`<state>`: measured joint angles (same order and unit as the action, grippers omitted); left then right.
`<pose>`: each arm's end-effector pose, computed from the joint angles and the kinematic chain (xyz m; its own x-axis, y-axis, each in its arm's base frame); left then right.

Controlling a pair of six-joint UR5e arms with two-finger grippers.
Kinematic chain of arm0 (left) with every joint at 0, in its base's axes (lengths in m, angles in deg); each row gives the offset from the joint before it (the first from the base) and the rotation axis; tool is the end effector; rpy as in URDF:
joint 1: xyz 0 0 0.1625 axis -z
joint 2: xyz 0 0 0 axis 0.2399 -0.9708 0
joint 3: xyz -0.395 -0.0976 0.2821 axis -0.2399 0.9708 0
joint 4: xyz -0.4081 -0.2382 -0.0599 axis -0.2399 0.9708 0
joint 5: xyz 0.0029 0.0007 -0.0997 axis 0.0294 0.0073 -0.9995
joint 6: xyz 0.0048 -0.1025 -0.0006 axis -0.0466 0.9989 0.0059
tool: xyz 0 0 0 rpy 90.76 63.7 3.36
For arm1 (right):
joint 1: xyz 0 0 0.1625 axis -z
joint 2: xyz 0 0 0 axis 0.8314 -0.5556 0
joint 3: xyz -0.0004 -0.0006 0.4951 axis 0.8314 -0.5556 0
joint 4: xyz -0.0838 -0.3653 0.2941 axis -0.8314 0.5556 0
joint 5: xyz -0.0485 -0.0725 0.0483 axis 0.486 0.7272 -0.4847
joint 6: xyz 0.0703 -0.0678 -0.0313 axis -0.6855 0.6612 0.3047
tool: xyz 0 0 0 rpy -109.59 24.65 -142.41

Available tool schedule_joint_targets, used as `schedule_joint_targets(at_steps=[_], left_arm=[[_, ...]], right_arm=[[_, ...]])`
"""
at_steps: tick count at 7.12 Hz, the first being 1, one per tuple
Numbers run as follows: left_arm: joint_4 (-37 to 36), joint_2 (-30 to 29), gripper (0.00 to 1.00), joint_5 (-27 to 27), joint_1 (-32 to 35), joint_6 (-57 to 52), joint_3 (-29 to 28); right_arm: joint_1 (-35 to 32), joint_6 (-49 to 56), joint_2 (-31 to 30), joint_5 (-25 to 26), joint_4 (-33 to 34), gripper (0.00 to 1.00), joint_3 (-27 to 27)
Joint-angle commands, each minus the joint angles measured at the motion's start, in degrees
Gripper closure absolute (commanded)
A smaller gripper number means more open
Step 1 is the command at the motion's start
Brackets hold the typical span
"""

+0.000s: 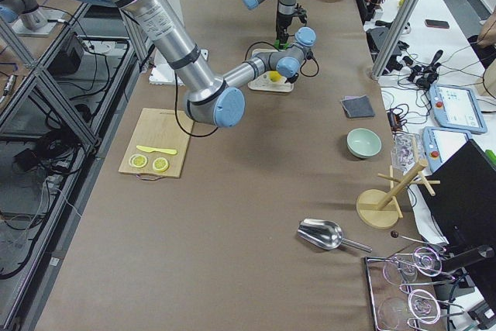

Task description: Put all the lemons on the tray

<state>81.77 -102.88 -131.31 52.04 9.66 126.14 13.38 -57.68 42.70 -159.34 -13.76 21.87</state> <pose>0.6111 -0.5843 0.1994 0.6637 -0.2379 -0.7091 0.1190 0.9696 -0.2139 -0.5984 -0.6317 0.3041 0.2211 -0.6117 0.7595 0.4243 0.7616 0.4899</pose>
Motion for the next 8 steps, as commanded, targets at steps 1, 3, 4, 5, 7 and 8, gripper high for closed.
schedule_joint_targets(at_steps=[1,3,4,5,7,8], left_arm=[[2.68,0.15,0.94,0.73,-0.28,0.09,-1.78],[4.54,0.24,0.42,2.23,-0.72,0.09,-2.84],[5.07,0.33,0.02,2.23,-0.72,0.09,-3.19],[5.07,0.16,0.02,2.23,-0.72,0.09,-3.02],[4.98,0.24,0.02,2.23,-0.72,0.09,-2.67],[4.55,0.33,0.02,2.15,-0.46,0.09,-1.62]], right_arm=[[-3.61,0.16,-0.24,-2.45,0.00,0.00,0.48],[-5.81,0.16,-1.29,-2.55,-0.09,0.00,0.65],[-7.30,0.07,-1.99,-2.55,-0.18,0.01,0.65],[-8.97,-0.19,-3.74,-2.46,-0.18,0.01,1.09],[-12.23,-0.54,-5.95,-1.94,-0.18,0.01,1.96],[-14.50,-0.28,-8.74,-1.76,0.08,0.01,3.02]])
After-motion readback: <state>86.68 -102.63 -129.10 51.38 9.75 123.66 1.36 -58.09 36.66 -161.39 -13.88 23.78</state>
